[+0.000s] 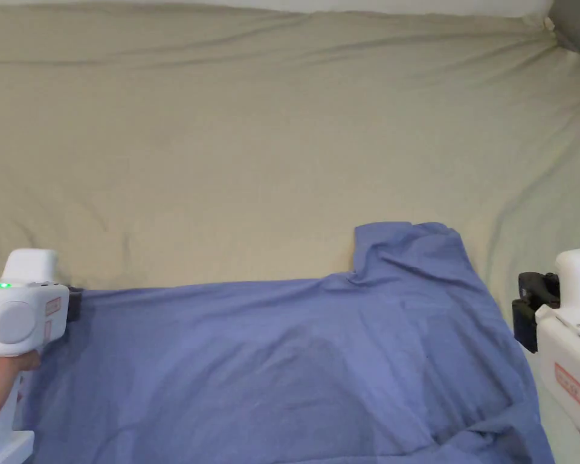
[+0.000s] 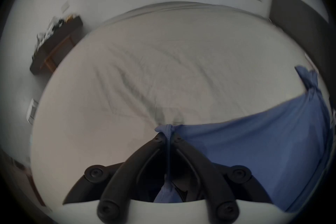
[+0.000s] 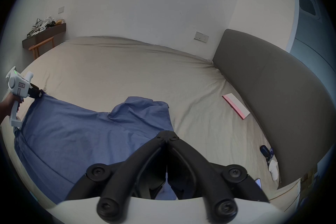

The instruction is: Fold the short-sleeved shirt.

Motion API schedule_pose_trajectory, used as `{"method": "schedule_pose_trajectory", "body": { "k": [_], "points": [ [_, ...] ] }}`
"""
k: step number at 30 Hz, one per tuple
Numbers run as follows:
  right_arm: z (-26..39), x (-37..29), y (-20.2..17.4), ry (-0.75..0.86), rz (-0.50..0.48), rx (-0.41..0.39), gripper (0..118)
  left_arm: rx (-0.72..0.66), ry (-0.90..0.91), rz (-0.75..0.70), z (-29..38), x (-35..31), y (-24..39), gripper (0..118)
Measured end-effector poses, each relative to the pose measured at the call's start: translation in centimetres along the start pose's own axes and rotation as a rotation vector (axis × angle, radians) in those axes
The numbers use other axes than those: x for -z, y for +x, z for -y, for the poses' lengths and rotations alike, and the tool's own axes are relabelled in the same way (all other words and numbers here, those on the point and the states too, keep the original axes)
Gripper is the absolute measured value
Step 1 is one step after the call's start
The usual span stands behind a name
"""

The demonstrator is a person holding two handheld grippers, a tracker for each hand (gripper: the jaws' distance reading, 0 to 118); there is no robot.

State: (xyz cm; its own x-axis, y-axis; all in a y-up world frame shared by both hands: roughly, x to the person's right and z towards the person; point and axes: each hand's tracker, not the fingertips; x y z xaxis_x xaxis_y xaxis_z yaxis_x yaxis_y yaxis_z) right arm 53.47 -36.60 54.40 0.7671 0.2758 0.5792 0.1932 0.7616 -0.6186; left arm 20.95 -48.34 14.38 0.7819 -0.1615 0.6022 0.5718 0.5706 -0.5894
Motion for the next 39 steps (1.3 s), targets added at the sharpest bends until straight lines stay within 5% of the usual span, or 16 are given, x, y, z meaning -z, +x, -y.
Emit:
{"method": "schedule_pose_trajectory", "body": {
  "k": [4, 7, 8, 10, 16, 20, 22, 27, 39],
  "points": [
    [-1.1, 4.8, 1.5, -0.121, -0.1, 0.042, 8, -0.02, 0.113, -0.016, -0.2, -4.5, 0.3, 1],
    [-0.9, 10.6, 3.1, -0.271, -0.15, 0.076, 84, -0.018, 0.195, -0.029, -0.1, -8.3, 0.4, 1],
    [-0.6, 12.5, 3.5, -0.312, -0.151, 0.064, 98, -0.007, 0.228, -0.035, 0.1, -9.7, 0.6, 1],
    [0.2, 15.9, 3.8, -0.365, -0.116, 0.042, 98, 0.014, 0.264, -0.052, 0.4, -11.4, 0.6, 1],
    [2.6, 20.7, 4.3, -0.456, -0.113, 0.102, 91, 0.054, 0.281, -0.068, 1.6, -13.5, 1.4, 1],
    [1.8, 19.6, 3.6, -0.424, -0.193, 0.096, 4, 0.06, 0.25, -0.079, 1.8, -12.3, 1.2, 1],
    [0.9, 18.5, 3.4, -0.398, -0.159, 0.03, 4, 0.062, 0.246, -0.084, 1.7, -11.9, 1.1, 1],
    [-2.5, 13.1, 5.9, -0.339, -0.256, 0.094, 3, 0.018, 0.257, -0.077, 0.7, -13.8, 0.0, 1],
    [-1.7, -3.8, 9.4, -0.289, -0.345, -0.052, 3, 0.068, 0.185, -0.061, 6.6, -21.1, -0.9, 1]
  ]
}}
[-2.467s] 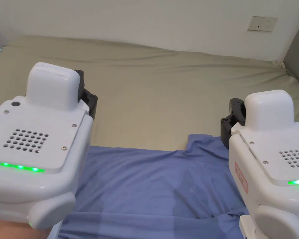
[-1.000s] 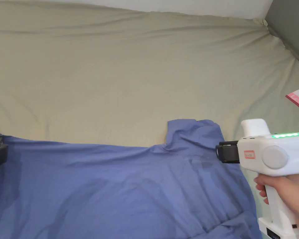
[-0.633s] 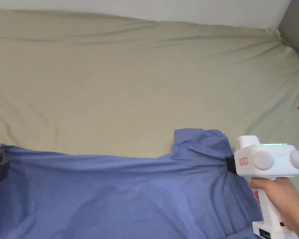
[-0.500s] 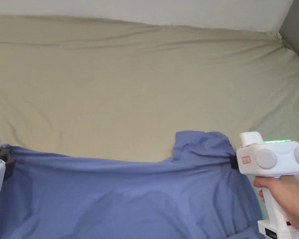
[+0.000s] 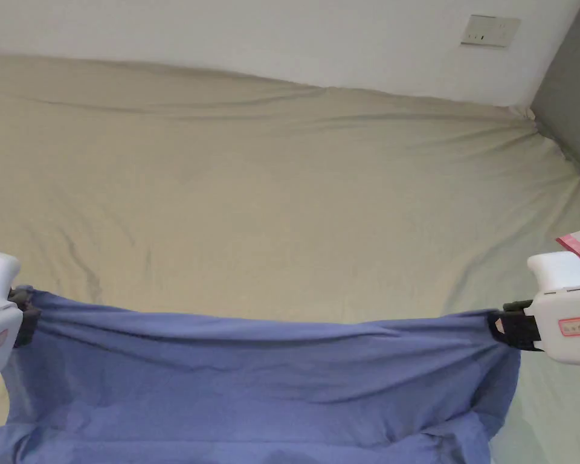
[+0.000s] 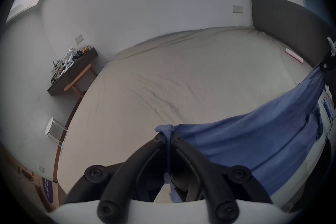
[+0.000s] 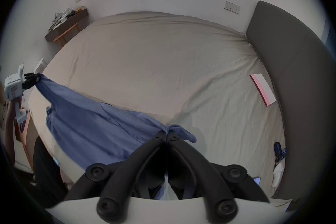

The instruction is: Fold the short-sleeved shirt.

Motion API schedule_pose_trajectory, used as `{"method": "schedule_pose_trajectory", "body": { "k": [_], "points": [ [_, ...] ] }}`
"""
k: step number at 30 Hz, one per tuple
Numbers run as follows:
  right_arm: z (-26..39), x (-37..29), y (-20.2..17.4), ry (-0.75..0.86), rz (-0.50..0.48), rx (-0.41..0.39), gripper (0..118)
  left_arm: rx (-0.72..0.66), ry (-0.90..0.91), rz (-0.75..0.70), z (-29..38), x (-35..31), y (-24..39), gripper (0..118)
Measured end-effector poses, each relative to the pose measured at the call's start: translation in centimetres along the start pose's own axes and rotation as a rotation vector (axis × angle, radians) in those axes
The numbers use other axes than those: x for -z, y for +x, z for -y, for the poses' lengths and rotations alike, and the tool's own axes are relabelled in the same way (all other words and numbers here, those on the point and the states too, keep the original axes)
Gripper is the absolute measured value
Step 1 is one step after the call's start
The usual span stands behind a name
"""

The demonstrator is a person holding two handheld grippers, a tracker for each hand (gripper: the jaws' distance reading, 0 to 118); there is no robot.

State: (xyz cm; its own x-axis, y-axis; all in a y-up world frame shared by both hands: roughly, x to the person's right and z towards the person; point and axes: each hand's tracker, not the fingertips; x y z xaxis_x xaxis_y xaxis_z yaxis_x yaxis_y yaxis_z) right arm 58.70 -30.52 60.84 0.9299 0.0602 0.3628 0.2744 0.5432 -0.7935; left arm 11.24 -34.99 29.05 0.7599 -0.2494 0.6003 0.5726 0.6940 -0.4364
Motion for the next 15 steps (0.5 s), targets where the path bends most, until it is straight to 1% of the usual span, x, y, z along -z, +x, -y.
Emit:
{"method": "schedule_pose_trajectory", "body": {
  "k": [3, 5, 9, 13, 14, 15],
  "points": [
    [3.4, -1.0, -1.0, -0.071, -0.027, -0.052, 3, -0.007, -0.03, 0.005, 3.0, -1.6, -0.1, 1],
    [5.5, -0.5, -1.4, -0.134, -0.04, -0.064, 3, -0.01, -0.063, 0.027, 4.7, -2.2, -0.3, 1],
    [9.8, 0.6, -1.8, -0.25, -0.083, -0.04, 3, 0.017, -0.137, 0.055, 8.1, -2.5, -0.3, 1],
    [13.0, 1.6, -2.0, -0.323, -0.085, -0.041, 3, 0.042, -0.205, 0.075, 10.5, -1.8, -0.2, 1],
    [13.7, 1.9, -2.1, -0.331, -0.083, -0.039, 3, 0.043, -0.231, 0.09, 11.5, -0.8, -0.5, 1],
    [14.3, 2.2, -2.2, -0.346, -0.073, -0.049, 3, 0.053, -0.249, 0.106, 12.0, -0.6, -0.4, 1]
  ]
}}
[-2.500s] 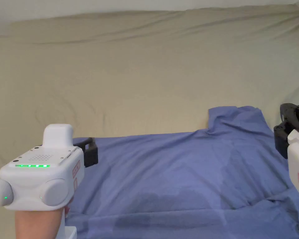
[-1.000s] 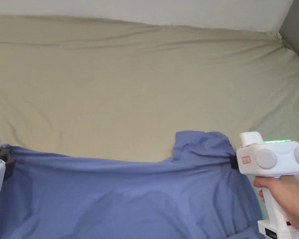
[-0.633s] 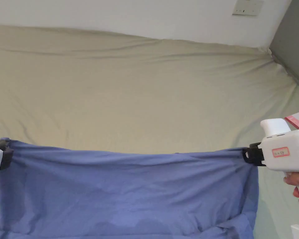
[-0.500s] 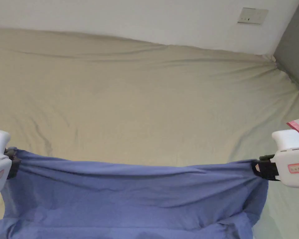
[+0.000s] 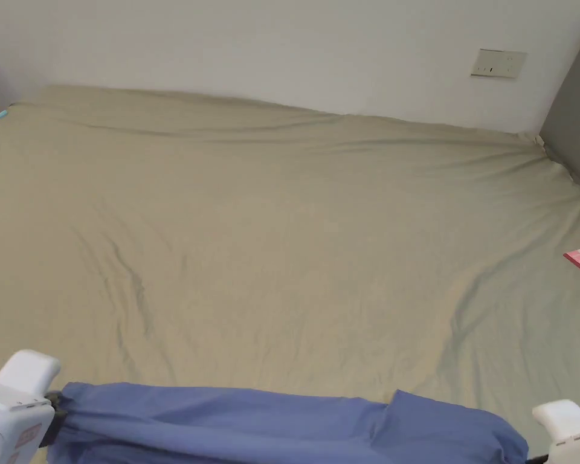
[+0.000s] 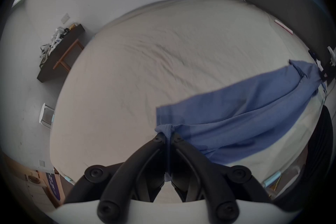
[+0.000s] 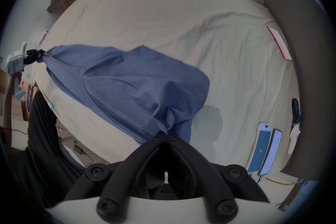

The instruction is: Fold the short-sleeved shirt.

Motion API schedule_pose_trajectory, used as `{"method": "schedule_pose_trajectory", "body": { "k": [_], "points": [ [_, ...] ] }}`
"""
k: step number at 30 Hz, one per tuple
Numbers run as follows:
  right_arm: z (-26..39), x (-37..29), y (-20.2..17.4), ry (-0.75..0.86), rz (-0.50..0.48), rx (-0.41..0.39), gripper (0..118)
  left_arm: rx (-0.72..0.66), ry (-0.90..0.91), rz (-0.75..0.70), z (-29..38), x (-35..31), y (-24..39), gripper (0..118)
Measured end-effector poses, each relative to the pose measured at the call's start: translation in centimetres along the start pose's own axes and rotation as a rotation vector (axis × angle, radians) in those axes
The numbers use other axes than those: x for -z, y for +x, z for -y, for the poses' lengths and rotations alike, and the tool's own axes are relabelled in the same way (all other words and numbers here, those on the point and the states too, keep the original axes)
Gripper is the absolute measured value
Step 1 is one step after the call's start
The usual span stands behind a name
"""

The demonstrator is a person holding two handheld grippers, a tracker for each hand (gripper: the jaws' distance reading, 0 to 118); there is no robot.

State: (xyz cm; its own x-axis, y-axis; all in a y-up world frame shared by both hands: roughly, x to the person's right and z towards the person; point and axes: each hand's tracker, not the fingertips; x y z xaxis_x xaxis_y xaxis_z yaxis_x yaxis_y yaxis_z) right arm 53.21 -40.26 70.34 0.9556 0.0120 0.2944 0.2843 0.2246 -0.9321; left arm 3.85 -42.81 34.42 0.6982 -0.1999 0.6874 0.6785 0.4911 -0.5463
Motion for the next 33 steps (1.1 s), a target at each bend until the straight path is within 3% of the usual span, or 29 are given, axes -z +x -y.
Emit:
{"method": "schedule_pose_trajectory", "body": {
  "k": [3, 13, 15, 16, 17, 18, 19, 20, 21, 22, 27, 31, 33],
  "points": [
    [0.7, 1.0, -0.8, -0.048, 0.017, -0.026, 3, 0.07, -0.058, 0.037, 1.1, 1.1, 0.7, 1],
    [0.8, 6.9, 0.3, -0.163, 0.006, -0.002, 3, 0.111, -0.191, 0.076, 2.9, 4.9, 1.2, 1],
    [0.5, 7.1, 0.0, -0.152, 0.026, 0.006, 14, 0.151, -0.16, 0.048, 2.9, 4.7, 1.8, 2],
    [0.3, 6.6, -0.1, -0.147, 0.05, 0.005, 22, 0.148, -0.151, 0.041, 2.7, 4.4, 1.8, 12],
    [-0.1, 6.2, 0.3, -0.124, 0.104, -0.001, 54, 0.143, -0.129, 0.015, 2.3, 3.9, 1.8, 33],
    [-0.5, 4.9, 0.5, -0.082, 0.135, -0.008, 84, 0.119, -0.094, -0.001, 1.8, 3.2, 1.5, 63],
    [-1.1, 3.6, 0.6, -0.029, 0.118, -0.005, 104, 0.094, -0.069, -0.002, 1.3, 2.5, 1.3, 99],
    [-1.9, 1.7, 0.7, 0.05, 0.105, 0.009, 109, 0.057, -0.027, 0.009, 0.4, 1.5, 1.0, 118],
    [-2.8, -1.3, -0.6, 0.133, 0.114, 0.027, 109, 0.017, 0.118, 0.018, -0.7, 0.4, 1.0, 112],
    [-3.7, -3.2, -1.0, 0.204, 0.141, 0.038, 109, -0.013, 0.136, 0.013, -1.6, -0.3, 1.1, 109],
    [-7.1, -13.1, -6.1, 0.696, 0.318, 0.002, 109, -0.184, 0.532, 0.008, -7.3, -10.3, 1.7, 110],
    [-7.6, -17.1, -11.3, 0.995, 0.323, 0.037, 109, -0.268, 0.79, -0.029, -9.5, -17.0, 3.8, 109],
    [-7.7, -17.7, -13.9, 1.093, 0.352, 0.055, 109, -0.267, 0.894, -0.113, -9.8, -19.3, 6.1, 100]
  ]
}}
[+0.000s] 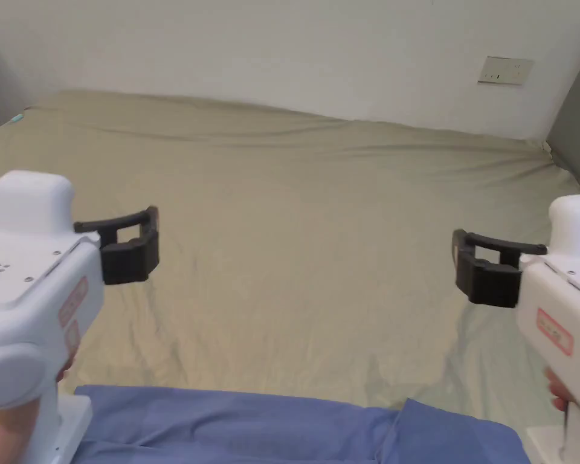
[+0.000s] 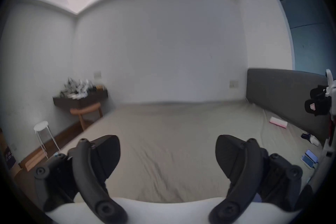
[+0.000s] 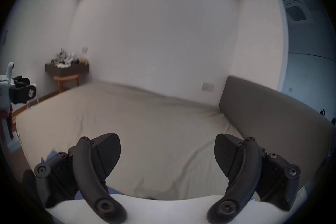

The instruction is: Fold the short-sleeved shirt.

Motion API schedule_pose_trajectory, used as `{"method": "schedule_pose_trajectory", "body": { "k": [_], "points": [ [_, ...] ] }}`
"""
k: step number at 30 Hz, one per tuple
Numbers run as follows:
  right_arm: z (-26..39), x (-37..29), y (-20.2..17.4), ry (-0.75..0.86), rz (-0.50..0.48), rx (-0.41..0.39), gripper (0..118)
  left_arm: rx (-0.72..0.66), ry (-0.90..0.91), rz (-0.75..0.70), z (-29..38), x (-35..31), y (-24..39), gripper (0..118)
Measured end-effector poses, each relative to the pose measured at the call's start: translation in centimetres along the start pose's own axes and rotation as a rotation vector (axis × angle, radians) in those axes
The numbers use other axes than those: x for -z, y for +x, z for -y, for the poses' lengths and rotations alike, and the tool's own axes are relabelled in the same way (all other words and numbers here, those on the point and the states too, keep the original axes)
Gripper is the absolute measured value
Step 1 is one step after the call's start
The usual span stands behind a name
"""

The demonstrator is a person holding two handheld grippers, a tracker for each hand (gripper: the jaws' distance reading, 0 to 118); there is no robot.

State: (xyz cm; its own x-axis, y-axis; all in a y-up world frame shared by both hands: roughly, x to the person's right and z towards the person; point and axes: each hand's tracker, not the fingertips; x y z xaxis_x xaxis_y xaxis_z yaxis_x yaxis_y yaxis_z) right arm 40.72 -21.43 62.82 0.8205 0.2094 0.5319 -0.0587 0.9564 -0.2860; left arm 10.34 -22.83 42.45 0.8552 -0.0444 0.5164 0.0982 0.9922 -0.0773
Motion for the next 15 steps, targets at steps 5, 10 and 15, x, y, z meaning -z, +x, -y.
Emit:
{"method": "schedule_pose_trajectory", "body": {
  "k": [5, 10, 15],
  "points": [
    [-0.6, -1.2, -4.3, 0.03, -0.064, 0.023, 96, 0.087, 0.103, -0.019, -0.7, -1.9, 3.6, 43],
    [0.1, -1.0, -6.2, 0.068, -0.049, -0.036, 2, 0.12, 0.135, -0.011, -0.5, -2.4, 5.7, 0],
    [-0.1, -0.7, -6.4, 0.091, 0.0, -0.078, 2, 0.124, 0.139, -0.006, -1.0, -2.2, 6.2, 0]
  ]
}}
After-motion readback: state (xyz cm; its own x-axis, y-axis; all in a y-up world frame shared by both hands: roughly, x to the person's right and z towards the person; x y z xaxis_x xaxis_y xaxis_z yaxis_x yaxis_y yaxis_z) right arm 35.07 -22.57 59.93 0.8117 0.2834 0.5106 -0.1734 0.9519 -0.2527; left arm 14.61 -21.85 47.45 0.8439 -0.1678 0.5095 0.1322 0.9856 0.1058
